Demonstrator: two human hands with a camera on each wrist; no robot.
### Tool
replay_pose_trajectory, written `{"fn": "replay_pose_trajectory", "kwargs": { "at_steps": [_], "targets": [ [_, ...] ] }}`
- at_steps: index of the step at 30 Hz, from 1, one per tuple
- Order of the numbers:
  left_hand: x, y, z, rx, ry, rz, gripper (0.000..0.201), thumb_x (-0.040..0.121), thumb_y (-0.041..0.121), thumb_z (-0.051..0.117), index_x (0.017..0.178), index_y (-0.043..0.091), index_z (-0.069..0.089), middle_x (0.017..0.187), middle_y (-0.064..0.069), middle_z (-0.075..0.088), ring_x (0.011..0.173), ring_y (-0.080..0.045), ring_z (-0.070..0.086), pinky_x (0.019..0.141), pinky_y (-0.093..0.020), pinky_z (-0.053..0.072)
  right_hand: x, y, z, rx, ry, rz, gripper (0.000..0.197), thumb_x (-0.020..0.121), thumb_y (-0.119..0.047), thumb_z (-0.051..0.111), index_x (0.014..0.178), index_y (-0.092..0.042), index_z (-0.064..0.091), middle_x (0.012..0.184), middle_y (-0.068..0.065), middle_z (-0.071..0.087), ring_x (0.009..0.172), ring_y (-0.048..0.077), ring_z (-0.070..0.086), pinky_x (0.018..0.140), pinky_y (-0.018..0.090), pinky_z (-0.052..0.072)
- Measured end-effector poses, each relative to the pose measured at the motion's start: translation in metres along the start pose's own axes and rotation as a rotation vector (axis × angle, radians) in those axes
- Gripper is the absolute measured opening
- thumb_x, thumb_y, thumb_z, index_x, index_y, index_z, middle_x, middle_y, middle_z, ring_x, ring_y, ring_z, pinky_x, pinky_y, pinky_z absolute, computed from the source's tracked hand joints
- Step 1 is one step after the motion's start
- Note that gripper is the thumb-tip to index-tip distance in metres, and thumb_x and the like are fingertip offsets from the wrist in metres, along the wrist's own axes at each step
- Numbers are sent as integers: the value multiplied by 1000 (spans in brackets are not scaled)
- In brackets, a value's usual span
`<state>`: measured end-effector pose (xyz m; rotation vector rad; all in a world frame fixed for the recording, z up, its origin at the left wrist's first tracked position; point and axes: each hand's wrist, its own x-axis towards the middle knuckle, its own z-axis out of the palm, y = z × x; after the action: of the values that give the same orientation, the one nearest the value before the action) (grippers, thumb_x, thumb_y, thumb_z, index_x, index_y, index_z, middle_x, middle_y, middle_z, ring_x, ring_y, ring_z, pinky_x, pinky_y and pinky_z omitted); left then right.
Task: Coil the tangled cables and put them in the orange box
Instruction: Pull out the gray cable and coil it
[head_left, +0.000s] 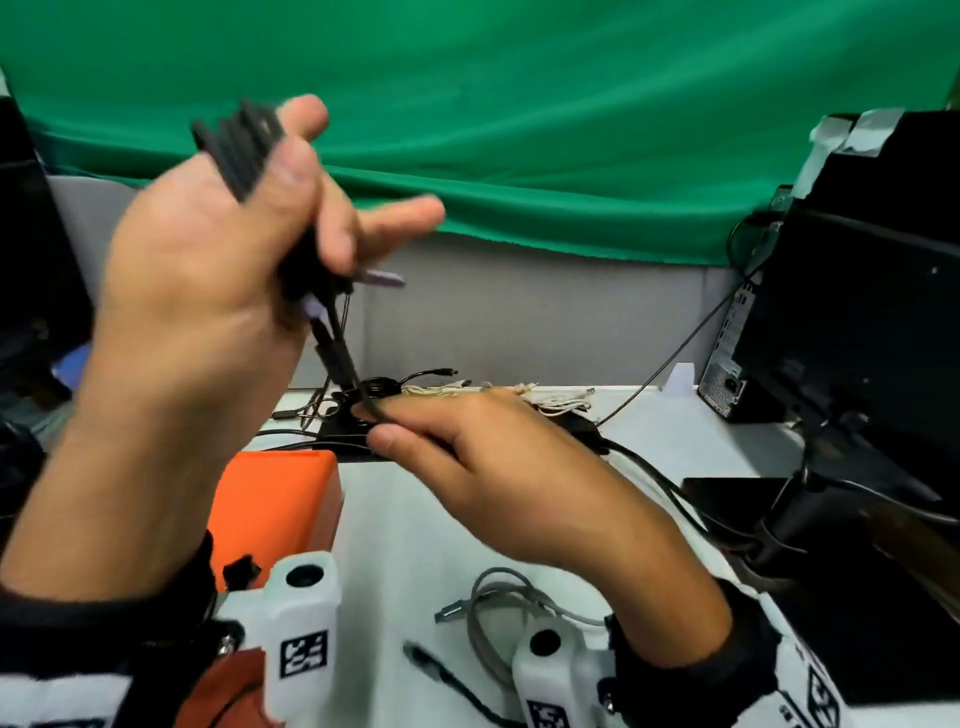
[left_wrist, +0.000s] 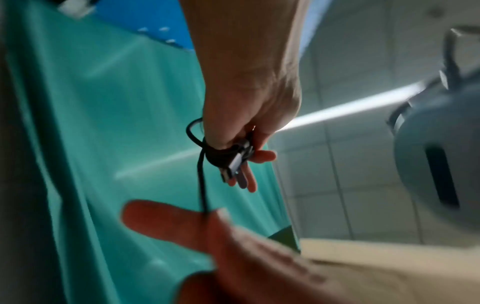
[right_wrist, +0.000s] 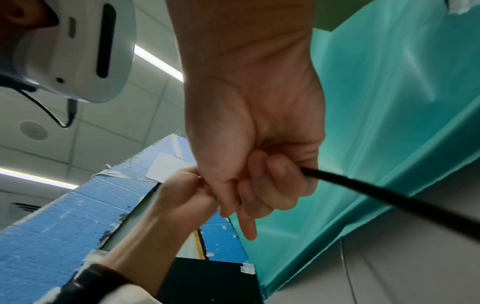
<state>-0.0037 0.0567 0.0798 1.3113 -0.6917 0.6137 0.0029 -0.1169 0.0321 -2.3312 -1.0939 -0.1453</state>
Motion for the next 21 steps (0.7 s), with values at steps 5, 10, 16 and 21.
{"fn": "replay_pose_trajectory", "kwargs": {
  "at_steps": [5,10,16,21],
  "targets": [
    [-11,-9,12,723,-104,-51,20,102,30,45,99,25,63,77,8,76,80,-12,74,88,-39,57,-9,-2,-21,-69,110,-11,28,98,-46,54,82,-25,59,62,-8,49,64,17,48,61,41,46],
    [-16,3,18,711,-540,-429,49,108,39,40,81,6,63,52,5,66,41,-10,56,45,-19,42,-26,7,-61,85,389,-2,35,79,-50,78,72,-17,68,58,0,58,53,4,43,51,25,35],
    [-25,6,21,-171,-678,-522,41,103,33,47,114,1,70,40,0,41,30,-11,28,40,-21,31,-33,10,-76,366,691,-121,28,75,-39,81,69,-16,67,54,1,46,53,8,34,52,20,28],
    [-20,12,40,-974,-522,-510,31,108,26,34,103,1,51,53,3,31,36,-15,32,53,-28,35,-19,12,-60,364,713,-174,12,99,-28,62,89,-34,66,66,-19,56,58,-2,46,58,18,36]
  ]
}}
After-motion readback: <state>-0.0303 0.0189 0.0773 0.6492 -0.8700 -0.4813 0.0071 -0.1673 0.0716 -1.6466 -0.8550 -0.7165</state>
